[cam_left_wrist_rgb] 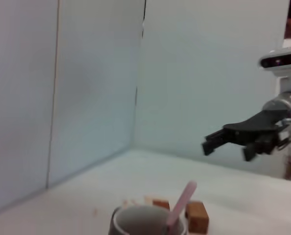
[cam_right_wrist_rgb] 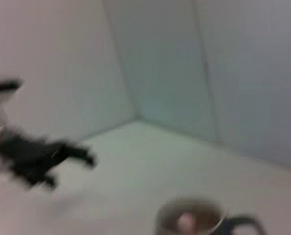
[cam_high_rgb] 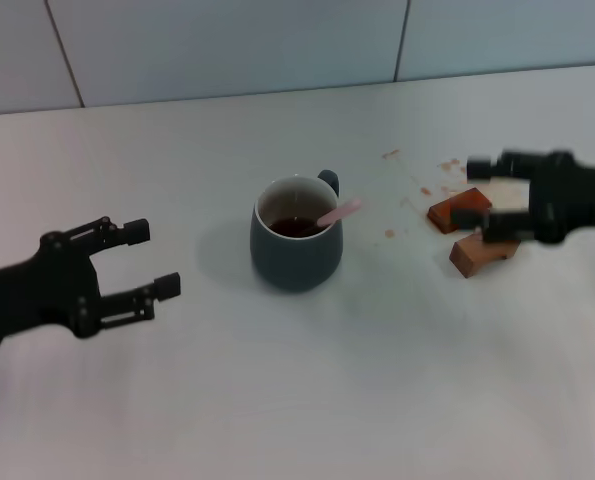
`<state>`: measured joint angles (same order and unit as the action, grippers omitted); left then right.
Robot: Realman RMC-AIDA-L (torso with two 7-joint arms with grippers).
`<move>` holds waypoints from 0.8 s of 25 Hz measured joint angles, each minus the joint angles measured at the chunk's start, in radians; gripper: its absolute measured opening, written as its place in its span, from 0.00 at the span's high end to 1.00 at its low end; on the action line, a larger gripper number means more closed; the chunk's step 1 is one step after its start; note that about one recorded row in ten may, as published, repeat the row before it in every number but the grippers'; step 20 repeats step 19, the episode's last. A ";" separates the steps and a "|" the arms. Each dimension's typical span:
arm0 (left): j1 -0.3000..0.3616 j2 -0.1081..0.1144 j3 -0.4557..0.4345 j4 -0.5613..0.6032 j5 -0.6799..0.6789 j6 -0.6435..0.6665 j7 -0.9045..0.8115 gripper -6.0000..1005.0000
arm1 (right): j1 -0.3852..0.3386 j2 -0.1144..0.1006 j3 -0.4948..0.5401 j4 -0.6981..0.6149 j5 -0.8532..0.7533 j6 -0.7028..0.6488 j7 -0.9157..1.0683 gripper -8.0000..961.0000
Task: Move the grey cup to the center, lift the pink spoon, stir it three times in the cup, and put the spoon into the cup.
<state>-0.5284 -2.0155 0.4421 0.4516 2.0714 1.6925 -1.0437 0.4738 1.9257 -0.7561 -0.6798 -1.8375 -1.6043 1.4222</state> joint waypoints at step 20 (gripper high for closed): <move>-0.085 0.068 0.077 0.054 0.051 -0.043 -0.214 0.19 | 0.012 0.001 0.014 0.014 -0.128 -0.011 -0.034 0.14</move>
